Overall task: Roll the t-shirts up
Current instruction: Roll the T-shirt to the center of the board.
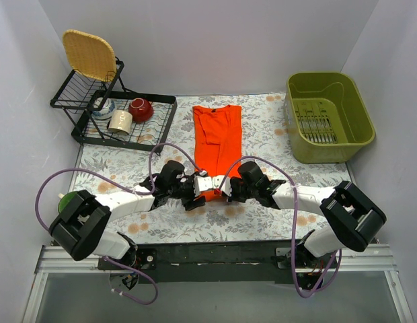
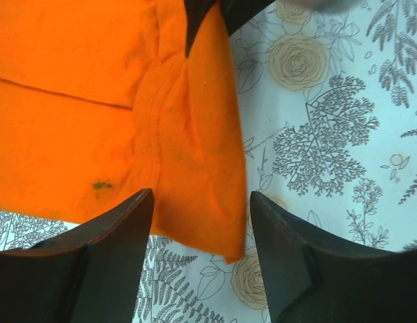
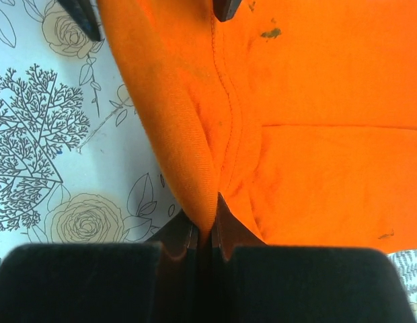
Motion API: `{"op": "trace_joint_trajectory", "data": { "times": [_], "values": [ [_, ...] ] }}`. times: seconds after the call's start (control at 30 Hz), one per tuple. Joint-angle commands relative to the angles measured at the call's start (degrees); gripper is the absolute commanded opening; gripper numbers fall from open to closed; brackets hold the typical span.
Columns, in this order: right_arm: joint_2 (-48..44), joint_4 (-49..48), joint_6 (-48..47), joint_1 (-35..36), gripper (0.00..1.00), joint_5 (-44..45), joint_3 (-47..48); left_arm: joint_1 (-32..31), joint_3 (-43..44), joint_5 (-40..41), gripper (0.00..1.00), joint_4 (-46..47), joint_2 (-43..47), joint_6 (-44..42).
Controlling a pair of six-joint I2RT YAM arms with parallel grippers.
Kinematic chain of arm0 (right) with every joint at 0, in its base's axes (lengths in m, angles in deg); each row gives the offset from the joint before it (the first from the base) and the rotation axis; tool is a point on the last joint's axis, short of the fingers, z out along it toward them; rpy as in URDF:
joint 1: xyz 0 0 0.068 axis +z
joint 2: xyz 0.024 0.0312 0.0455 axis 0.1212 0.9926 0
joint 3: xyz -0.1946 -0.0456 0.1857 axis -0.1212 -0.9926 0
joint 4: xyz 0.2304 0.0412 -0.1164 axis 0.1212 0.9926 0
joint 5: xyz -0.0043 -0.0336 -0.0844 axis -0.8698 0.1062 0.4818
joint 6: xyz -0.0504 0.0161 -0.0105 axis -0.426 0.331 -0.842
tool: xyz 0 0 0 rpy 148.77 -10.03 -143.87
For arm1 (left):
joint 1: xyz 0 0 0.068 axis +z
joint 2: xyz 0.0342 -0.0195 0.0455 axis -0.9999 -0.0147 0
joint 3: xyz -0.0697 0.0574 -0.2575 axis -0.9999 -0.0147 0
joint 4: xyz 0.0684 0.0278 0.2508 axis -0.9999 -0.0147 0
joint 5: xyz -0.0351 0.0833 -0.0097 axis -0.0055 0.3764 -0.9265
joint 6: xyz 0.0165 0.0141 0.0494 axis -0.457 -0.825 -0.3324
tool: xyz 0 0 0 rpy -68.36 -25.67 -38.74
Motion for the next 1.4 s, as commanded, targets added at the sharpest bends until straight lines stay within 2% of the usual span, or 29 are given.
{"op": "trace_joint_trajectory", "data": {
  "times": [0.0,0.17,0.27,0.37,0.43,0.5,0.67,0.77,1.03,1.17,1.27,1.3,1.37],
  "values": [
    [0.4,1.0,1.5,-0.4,0.01,-2.3,2.5,-0.2,-0.1,0.8,0.55,3.5,-1.8,-1.6],
    [0.8,2.7,1.4,-0.4,0.01,-2.3,3.1,-0.3,0.8,-0.3,0.39,3.7,-3.7,-1.5],
    [1.0,3.3,1.4,-0.4,0.01,-2.1,3.4,-0.3,0.5,-1.7,0.36,2.4,-3.6,-2.7],
    [1.3,3.5,2.6,-0.8,0.01,-1.7,3.9,-0.3,-1.0,-3.0,0.37,3.0,-2.0,-2.8],
    [1.5,3.6,3.0,-1.0,0.01,-2.0,4.3,-0.6,-2.0,-2.5,0.51,3.5,-1.2,-3.1],
    [1.6,3.5,3.3,-1.1,0.01,-2.1,4.4,-0.6,-2.4,-2.5,0.56,4.0,-0.6,-3.2],
    [1.4,4.4,5.2,-1.8,0.01,-3.8,5.0,-0.8,-4.1,-1.9,0.55,4.8,0.6,-4.6],
    [1.0,5.3,5.8,-1.9,0.01,-5.0,5.3,-1.0,-5.5,-0.9,0.50,6.7,0.8,-6.7],
    [1.4,6.5,5.3,-1.9,0.01,-6.3,5.4,-1.7,-4.5,1.9,0.43,10.5,-1.9,-5.5],
    [1.4,7.0,4.7,-1.9,0.01,-6.6,5.3,-1.8,-3.8,1.6,0.36,10.2,-1.7,-5.3],
    [1.5,7.2,4.5,-1.9,0.01,-7.0,5.3,-1.8,-3.5,1.1,0.24,8.2,-0.9,-3.8],
    [1.5,7.8,4.3,-1.9,0.01,-7.2,5.4,-1.8,-3.0,0.5,0.13,5.3,-0.6,-4.0],
    [1.5,9.4,3.2,-2.0,0.01,-8.3,6.3,-1.8,-0.9,-0.4,0.04,1.5,0.7,-3.6]
  ]
}}
